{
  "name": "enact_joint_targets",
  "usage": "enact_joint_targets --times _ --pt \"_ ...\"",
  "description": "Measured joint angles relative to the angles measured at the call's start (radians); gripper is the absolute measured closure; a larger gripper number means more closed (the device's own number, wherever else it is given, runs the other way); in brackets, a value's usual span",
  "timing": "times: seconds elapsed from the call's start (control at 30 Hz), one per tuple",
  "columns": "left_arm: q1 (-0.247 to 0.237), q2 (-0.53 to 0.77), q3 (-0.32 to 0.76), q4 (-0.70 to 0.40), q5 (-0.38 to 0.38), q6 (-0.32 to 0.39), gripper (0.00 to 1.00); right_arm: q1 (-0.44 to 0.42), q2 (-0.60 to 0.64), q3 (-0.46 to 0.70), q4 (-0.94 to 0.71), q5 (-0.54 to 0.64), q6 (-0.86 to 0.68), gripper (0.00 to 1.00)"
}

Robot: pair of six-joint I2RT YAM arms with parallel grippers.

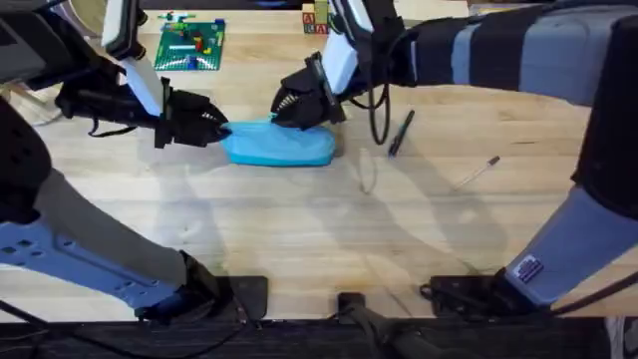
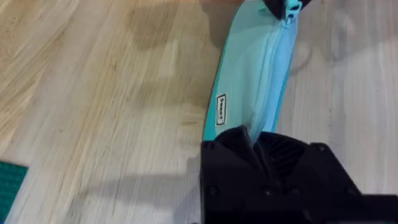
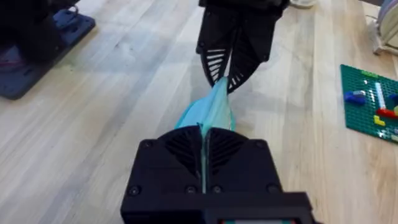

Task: Unzip the bag, pick up the pens from the table one at a time and place them inside, then zip the bag closed.

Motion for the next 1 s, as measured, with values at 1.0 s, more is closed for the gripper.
enact_joint_targets --times 1.0 --pt "-0.001 0.0 0.001 -0.001 0.009 0.0 0.959 0.157 0.041 0.0 0.318 0.237 0.389 0.971"
